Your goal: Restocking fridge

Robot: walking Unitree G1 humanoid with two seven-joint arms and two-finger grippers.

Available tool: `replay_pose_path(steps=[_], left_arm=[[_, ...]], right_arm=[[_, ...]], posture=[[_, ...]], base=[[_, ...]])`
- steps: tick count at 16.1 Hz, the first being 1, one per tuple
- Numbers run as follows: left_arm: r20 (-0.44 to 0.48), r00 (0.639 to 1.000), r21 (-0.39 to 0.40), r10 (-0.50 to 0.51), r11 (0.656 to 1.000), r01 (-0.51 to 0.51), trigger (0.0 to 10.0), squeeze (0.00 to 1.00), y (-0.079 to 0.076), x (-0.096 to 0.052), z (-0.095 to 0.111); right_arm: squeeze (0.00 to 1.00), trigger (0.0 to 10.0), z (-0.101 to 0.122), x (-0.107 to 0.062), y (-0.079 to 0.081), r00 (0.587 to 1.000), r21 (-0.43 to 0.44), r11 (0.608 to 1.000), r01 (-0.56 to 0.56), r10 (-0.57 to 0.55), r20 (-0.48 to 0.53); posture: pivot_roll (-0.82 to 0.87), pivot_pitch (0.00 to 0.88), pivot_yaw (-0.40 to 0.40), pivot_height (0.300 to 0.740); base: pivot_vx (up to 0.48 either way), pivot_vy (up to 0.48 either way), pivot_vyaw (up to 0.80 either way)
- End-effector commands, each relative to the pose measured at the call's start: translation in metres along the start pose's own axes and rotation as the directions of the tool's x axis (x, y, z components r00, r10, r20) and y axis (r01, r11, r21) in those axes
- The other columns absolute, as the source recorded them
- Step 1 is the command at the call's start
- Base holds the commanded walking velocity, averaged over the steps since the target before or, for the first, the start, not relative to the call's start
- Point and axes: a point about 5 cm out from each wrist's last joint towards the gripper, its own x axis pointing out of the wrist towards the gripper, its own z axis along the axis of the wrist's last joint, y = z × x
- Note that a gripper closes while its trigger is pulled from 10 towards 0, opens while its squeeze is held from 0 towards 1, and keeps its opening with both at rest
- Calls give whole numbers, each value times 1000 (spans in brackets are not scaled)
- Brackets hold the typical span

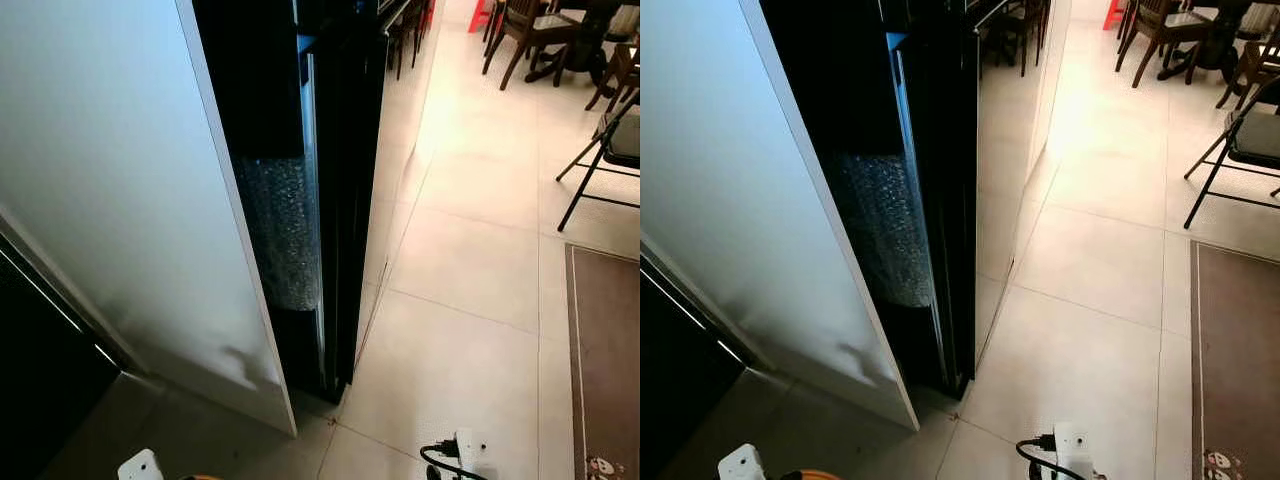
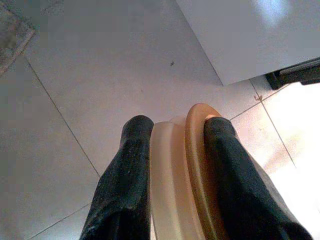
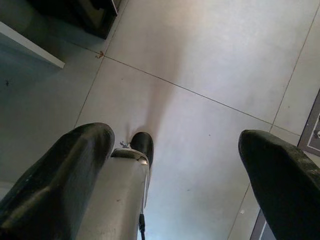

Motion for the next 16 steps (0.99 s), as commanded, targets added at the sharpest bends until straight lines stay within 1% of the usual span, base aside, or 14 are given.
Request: replay_pose_path(steps=[1, 2, 9, 14, 16], left_arm=[[-14, 1000, 18, -4, 1000, 4, 10000, 0, 0, 0, -3], [-13, 1000, 15, -6, 1000, 7, 10000, 0, -2, 0, -2], [-19, 1000, 11, -13, 1000, 13, 10000, 0, -3, -1, -5], [-20, 1000, 21, -22, 1000, 23, 10000, 0, -6, -1, -7], [-23, 999, 26, -25, 999, 25, 10000, 0, -7, -1, -8]], right_arm=[[0, 10000, 3, 0, -1, 1000, -3, 1000, -2, 2, 16], [0, 10000, 3, 0, -1, 1000, -1, 1000, -1, 1, 13], [0, 10000, 0, 0, -1, 1000, 0, 1000, 3, -3, 3], [0, 10000, -1, 0, -1, 1000, 14, 1000, 9, -9, 2], [0, 10000, -1, 0, -1, 1000, 18, 1000, 10, -10, -4]], posture=[[-102, 74, 24, 740], [-97, 84, 18, 740], [-91, 121, 19, 740], [-91, 126, 20, 740], [-94, 129, 23, 740]], base=[[0, 0, 0], [0, 0, 0], [0, 321, 0], [0, 285, 0], [0, 249, -700]])
